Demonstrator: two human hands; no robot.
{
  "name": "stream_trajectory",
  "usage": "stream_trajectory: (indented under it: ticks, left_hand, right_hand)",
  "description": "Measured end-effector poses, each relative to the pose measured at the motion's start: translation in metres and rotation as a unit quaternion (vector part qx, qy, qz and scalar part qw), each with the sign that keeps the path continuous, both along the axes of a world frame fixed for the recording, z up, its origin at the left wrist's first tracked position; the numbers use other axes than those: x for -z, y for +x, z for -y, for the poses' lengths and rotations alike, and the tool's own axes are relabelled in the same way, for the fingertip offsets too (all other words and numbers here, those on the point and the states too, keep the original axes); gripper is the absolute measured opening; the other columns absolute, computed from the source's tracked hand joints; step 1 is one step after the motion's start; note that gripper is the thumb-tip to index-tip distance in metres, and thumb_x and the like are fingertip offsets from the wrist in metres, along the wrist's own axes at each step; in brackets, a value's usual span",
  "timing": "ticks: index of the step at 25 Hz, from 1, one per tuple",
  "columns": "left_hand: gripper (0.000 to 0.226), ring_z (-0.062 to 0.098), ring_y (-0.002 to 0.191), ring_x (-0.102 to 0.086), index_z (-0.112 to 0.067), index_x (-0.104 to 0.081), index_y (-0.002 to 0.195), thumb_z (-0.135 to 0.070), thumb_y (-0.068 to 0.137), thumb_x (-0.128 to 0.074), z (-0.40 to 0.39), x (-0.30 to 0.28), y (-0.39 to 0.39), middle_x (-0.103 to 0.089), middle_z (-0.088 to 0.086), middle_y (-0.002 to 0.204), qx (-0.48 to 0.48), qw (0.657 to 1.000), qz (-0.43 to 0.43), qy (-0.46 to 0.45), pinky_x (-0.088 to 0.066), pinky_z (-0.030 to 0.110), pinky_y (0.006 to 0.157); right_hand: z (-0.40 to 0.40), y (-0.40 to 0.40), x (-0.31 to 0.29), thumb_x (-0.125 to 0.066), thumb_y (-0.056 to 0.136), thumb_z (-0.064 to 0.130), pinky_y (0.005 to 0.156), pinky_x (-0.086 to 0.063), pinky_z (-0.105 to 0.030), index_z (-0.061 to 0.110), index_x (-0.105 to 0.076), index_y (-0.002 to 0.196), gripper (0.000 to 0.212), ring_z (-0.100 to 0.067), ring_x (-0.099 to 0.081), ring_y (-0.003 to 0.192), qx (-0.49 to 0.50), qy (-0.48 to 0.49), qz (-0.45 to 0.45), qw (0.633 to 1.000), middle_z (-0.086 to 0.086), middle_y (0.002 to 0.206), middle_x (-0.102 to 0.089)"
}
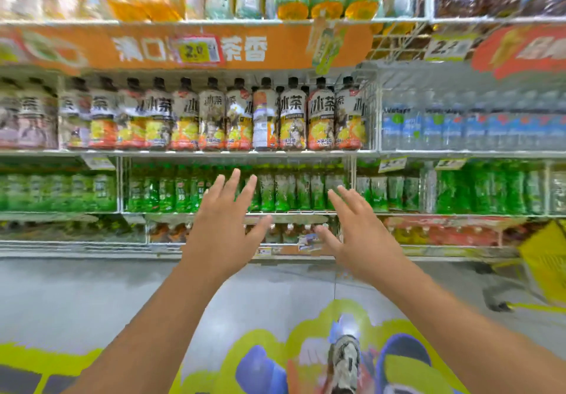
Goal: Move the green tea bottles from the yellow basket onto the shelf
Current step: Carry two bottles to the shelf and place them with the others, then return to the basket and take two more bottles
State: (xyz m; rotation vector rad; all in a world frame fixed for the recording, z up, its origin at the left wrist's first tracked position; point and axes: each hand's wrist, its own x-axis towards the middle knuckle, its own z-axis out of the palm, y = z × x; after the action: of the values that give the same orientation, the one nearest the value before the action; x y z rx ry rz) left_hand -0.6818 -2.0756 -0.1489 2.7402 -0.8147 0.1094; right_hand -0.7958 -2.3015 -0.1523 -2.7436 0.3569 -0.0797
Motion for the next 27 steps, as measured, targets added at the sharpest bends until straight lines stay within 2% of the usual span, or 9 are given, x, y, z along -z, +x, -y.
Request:
stream_trajectory:
  ticks: [5, 8, 11, 12, 14, 17, 23, 25, 27]
  left_hand:
    - [0.071, 0.027, 0.156, -0.015, -0.028, -0.034, 0.159, -0.063, 0.098, -0.043, -0.002, -0.042, -0.084, -0.022, 0.002, 0.169, 0.041, 0.999, -0.018, -0.007, -0.02, 0.048, 0.126]
    - [0.074, 0.029, 0.156, -0.012, -0.033, -0.031, 0.159, -0.068, 0.095, -0.042, 0.019, -0.059, -0.122, -0.014, 0.001, 0.171, 0.071, 0.997, -0.019, 0.004, -0.02, 0.049, 0.126]
    - [0.075, 0.03, 0.157, -0.007, -0.033, -0.025, 0.161, -0.07, 0.097, -0.034, 0.049, -0.071, -0.153, -0.007, 0.005, 0.172, 0.115, 0.993, -0.003, 0.032, -0.015, 0.05, 0.126]
    - [0.075, 0.03, 0.157, -0.005, -0.034, -0.022, 0.162, -0.07, 0.097, -0.032, 0.063, -0.078, -0.166, -0.005, 0.004, 0.172, 0.125, 0.992, -0.002, 0.032, -0.013, 0.05, 0.127]
    - [0.075, 0.029, 0.158, -0.001, -0.035, -0.018, 0.162, -0.071, 0.097, -0.03, 0.096, -0.091, -0.191, 0.0, 0.003, 0.172, 0.15, 0.988, -0.003, 0.029, -0.008, 0.048, 0.128]
    - [0.076, 0.027, 0.158, 0.002, -0.036, -0.016, 0.162, -0.072, 0.097, -0.029, 0.153, -0.106, -0.235, 0.002, 0.001, 0.172, 0.195, 0.981, 0.008, 0.019, -0.006, 0.047, 0.128]
    - [0.087, 0.031, 0.157, -0.012, -0.03, -0.029, 0.16, -0.078, 0.088, -0.021, 0.283, -0.108, -0.353, -0.013, 0.007, 0.171, 0.242, 0.968, 0.058, 0.037, -0.014, 0.049, 0.127]
    - [0.088, 0.035, 0.155, -0.021, -0.027, -0.038, 0.157, -0.077, 0.086, -0.021, 0.321, -0.102, -0.394, -0.021, 0.01, 0.169, 0.254, 0.965, 0.056, 0.037, -0.021, 0.053, 0.125]
    - [0.087, 0.037, 0.153, -0.026, -0.027, -0.041, 0.156, -0.076, 0.086, -0.022, 0.357, -0.099, -0.432, -0.027, 0.012, 0.167, 0.26, 0.964, 0.044, 0.026, -0.027, 0.054, 0.123]
  right_hand:
    - [-0.038, -0.107, -0.049, -0.035, 0.1, 0.065, 0.125, -0.001, -0.031, 0.021, -0.017, 0.162, 0.079, -0.016, 0.001, 0.157, 0.033, -0.018, 0.006, 0.999, 0.003, 0.17, -0.01]
    - [-0.034, -0.153, -0.068, -0.012, 0.087, 0.082, 0.127, 0.001, -0.034, 0.021, -0.016, 0.162, 0.097, -0.021, 0.001, 0.157, 0.071, -0.048, -0.01, 0.996, -0.001, 0.171, -0.008]
    - [-0.012, -0.194, -0.09, 0.002, 0.076, 0.078, 0.123, 0.008, -0.033, 0.019, -0.017, 0.162, 0.107, -0.023, -0.001, 0.157, 0.09, -0.105, -0.025, 0.99, -0.006, 0.17, -0.01]
    - [0.0, -0.21, -0.099, 0.002, 0.076, 0.08, 0.123, 0.009, -0.032, 0.019, -0.017, 0.162, 0.107, -0.023, -0.001, 0.157, 0.106, -0.11, -0.02, 0.988, -0.006, 0.17, -0.01]
    - [0.028, -0.24, -0.113, -0.007, 0.085, 0.083, 0.126, 0.001, -0.036, 0.022, -0.014, 0.163, 0.099, -0.021, 0.002, 0.157, 0.143, -0.104, -0.011, 0.984, -0.002, 0.171, -0.007]
    - [0.074, -0.294, -0.124, -0.026, 0.097, 0.072, 0.127, -0.007, -0.041, 0.024, -0.012, 0.163, 0.083, -0.022, 0.003, 0.157, 0.184, -0.105, -0.006, 0.977, -0.001, 0.171, -0.005]
    - [0.172, -0.439, -0.13, -0.027, 0.097, 0.072, 0.127, -0.006, -0.04, 0.022, -0.013, 0.163, 0.084, -0.025, 0.003, 0.157, 0.269, -0.154, -0.015, 0.951, -0.002, 0.171, -0.006]
    - [0.199, -0.486, -0.13, -0.013, 0.092, 0.079, 0.127, -0.006, -0.042, 0.022, -0.012, 0.163, 0.091, -0.027, 0.004, 0.157, 0.293, -0.146, -0.027, 0.944, -0.004, 0.171, -0.005]
    - [0.226, -0.528, -0.132, 0.014, 0.074, 0.087, 0.127, -0.007, -0.041, 0.023, -0.014, 0.162, 0.113, -0.027, 0.005, 0.157, 0.31, -0.14, -0.023, 0.94, -0.004, 0.171, -0.005]
